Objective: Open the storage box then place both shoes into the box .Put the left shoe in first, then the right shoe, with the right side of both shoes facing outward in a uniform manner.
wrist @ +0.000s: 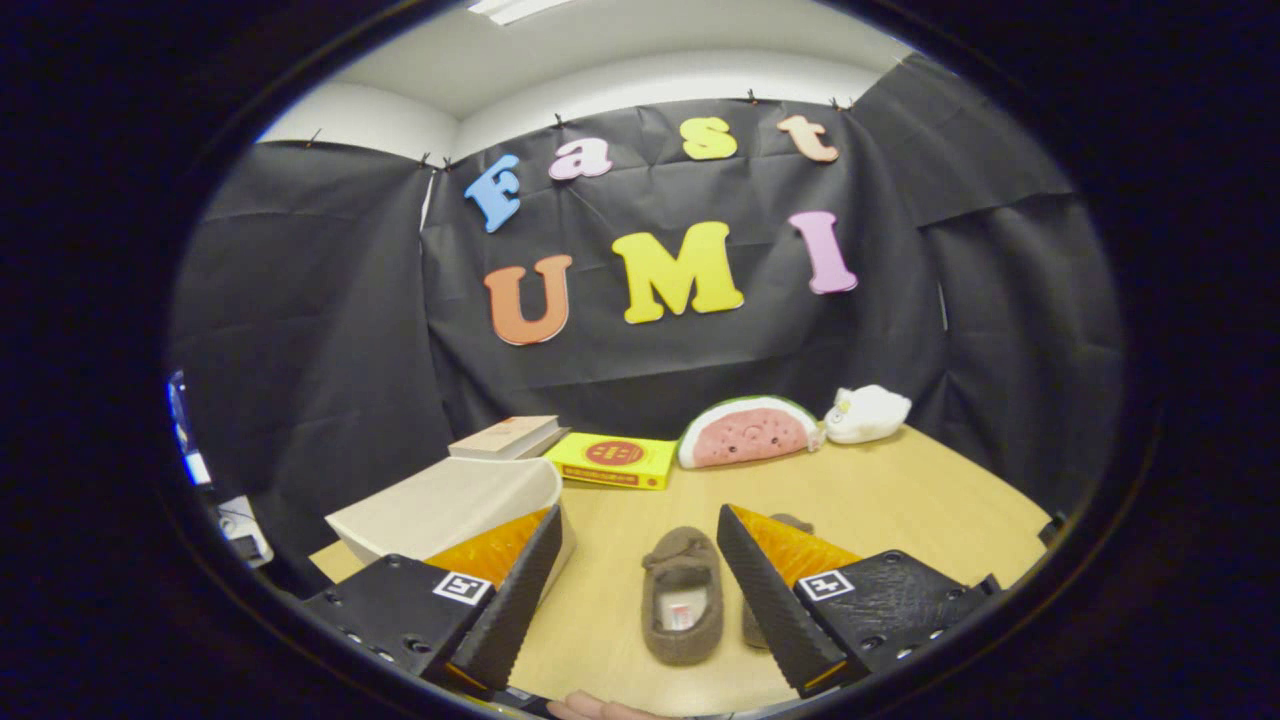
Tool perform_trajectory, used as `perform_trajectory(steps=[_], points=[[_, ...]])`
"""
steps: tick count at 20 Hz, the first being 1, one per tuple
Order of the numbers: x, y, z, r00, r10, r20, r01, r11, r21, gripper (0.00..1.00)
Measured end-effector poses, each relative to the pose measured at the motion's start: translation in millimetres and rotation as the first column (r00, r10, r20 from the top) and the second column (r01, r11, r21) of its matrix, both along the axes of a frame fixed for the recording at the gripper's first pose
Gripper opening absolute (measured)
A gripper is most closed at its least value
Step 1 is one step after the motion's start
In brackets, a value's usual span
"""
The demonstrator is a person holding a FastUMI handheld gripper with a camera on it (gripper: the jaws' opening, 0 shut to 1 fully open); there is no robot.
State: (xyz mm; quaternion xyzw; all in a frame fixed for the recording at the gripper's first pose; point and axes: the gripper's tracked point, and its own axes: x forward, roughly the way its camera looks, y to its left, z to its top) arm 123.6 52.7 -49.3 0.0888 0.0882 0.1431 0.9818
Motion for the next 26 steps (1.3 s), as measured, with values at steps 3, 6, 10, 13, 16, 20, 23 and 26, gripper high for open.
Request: perform_trajectory(steps=[3,6,10,13,16,20,23,26], points=[[28,33,-5,0.989,0.132,-0.062,-0.125,0.985,0.116,0.95],[53,61,-11,0.963,0.244,-0.112,-0.213,0.948,0.237,0.95],[77,101,-23,0.883,0.432,-0.183,-0.326,0.846,0.421,0.95],[91,124,-43,0.808,0.534,-0.249,-0.363,0.784,0.503,0.95],[92,139,-61,0.739,0.602,-0.302,-0.359,0.732,0.579,0.95],[80,161,-68,0.624,0.71,-0.325,-0.331,0.618,0.714,0.95],[83,164,-70,0.602,0.715,-0.355,-0.272,0.602,0.751,0.71],[80,158,-67,0.592,0.709,-0.382,-0.248,0.612,0.751,0.6]])
